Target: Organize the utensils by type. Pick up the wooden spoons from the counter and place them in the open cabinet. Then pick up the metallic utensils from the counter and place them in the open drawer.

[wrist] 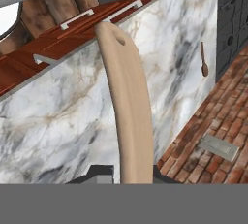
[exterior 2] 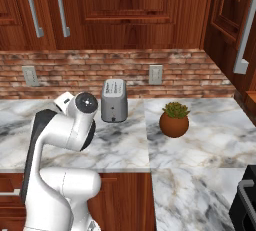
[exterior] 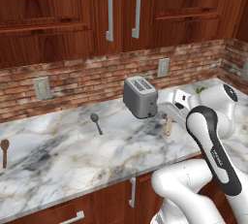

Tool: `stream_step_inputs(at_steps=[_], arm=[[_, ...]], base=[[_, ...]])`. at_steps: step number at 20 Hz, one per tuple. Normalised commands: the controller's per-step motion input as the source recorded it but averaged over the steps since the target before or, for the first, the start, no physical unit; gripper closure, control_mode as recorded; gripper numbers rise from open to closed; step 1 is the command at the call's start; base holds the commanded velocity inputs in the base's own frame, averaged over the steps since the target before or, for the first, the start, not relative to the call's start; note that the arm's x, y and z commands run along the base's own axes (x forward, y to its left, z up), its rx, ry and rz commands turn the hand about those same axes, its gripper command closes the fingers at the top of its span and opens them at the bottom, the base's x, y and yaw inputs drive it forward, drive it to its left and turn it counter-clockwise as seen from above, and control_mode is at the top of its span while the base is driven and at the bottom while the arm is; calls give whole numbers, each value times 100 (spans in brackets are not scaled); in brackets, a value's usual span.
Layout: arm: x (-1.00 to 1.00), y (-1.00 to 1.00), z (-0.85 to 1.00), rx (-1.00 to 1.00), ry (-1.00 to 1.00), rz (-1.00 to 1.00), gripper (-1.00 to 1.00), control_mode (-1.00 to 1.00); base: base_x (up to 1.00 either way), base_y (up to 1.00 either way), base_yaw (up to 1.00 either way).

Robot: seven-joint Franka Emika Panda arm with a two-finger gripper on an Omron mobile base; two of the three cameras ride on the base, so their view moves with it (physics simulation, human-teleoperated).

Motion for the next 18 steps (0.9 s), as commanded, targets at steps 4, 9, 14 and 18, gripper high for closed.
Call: stream_step_inputs(at_steps=[4,9,14,18], arm=[[0,3,0,0,0,0,100,-100],[0,6,0,-1,0,0,100,-100],[0,0,0,0,0,0,100,100],[0,0,0,0,0,0,100,100]], base=[[0,0,0],[0,0,0],[-6,11,0],[-51,0,13]])
